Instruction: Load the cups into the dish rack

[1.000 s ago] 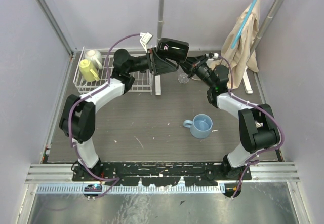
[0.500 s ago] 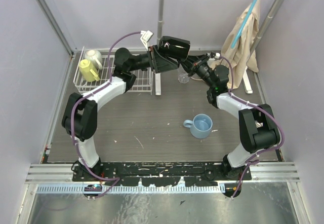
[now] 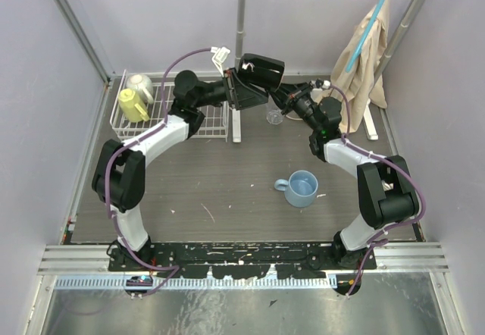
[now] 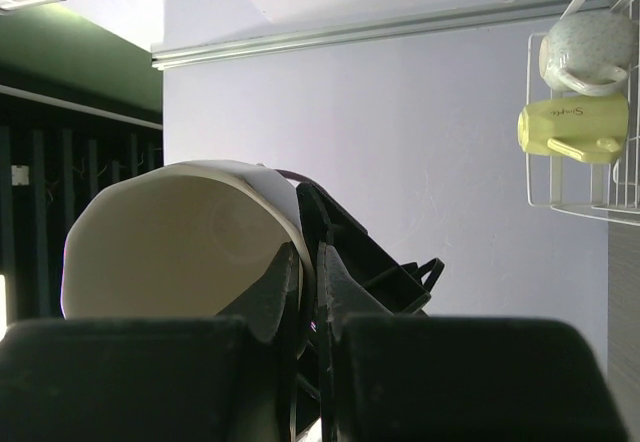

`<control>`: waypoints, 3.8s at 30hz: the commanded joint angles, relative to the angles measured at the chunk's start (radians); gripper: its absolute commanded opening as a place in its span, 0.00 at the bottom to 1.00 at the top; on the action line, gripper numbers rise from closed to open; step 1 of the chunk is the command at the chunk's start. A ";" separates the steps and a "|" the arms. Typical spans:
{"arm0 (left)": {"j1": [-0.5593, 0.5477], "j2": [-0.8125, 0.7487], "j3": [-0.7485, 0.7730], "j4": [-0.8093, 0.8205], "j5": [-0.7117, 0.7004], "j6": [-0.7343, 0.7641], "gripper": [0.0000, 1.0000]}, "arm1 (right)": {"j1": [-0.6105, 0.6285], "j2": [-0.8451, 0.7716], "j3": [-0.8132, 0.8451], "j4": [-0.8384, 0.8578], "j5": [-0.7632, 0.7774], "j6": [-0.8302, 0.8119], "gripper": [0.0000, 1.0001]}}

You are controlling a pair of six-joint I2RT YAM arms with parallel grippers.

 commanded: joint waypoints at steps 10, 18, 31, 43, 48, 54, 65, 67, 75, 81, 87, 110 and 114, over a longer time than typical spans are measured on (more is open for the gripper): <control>-0.085 0.008 0.068 0.024 0.013 0.009 0.77 | 0.083 -0.015 0.051 0.045 -0.077 -0.063 0.01; -0.063 0.003 0.093 0.005 0.019 -0.008 0.76 | 0.083 -0.020 0.031 0.064 -0.083 -0.068 0.01; -0.011 -0.047 0.029 0.031 0.003 -0.031 0.76 | 0.077 -0.017 0.015 0.096 -0.080 -0.065 0.01; -0.024 0.000 0.061 0.075 -0.009 -0.094 0.34 | 0.078 -0.021 0.000 0.099 -0.070 -0.076 0.01; -0.028 -0.002 0.068 0.014 0.002 -0.067 0.12 | 0.079 -0.019 -0.001 0.099 -0.071 -0.083 0.01; -0.028 -0.008 0.068 -0.046 0.005 -0.048 0.00 | 0.079 -0.011 -0.002 0.106 -0.078 -0.094 0.01; -0.015 -0.129 -0.044 -0.110 -0.064 0.111 0.00 | 0.074 -0.008 0.056 0.037 -0.115 -0.159 0.10; -0.016 -0.148 -0.071 -0.113 -0.078 0.137 0.00 | 0.075 -0.004 0.068 0.025 -0.120 -0.167 0.20; -0.006 -0.192 -0.131 -0.113 -0.109 0.190 0.00 | 0.075 -0.007 0.084 -0.011 -0.116 -0.183 0.56; 0.028 -0.237 -0.180 -0.116 -0.135 0.210 0.00 | 0.075 -0.014 0.077 -0.019 -0.105 -0.184 0.60; 0.091 -0.273 -0.203 -0.132 -0.144 0.219 0.00 | 0.074 -0.015 0.052 -0.012 -0.104 -0.177 0.61; 0.214 -0.328 -0.039 -0.944 -0.851 0.540 0.00 | 0.027 -0.108 -0.084 -0.103 -0.156 -0.320 0.61; 0.216 -0.256 0.068 -1.078 -1.019 0.522 0.00 | 0.023 -0.123 -0.098 -0.103 -0.160 -0.331 0.61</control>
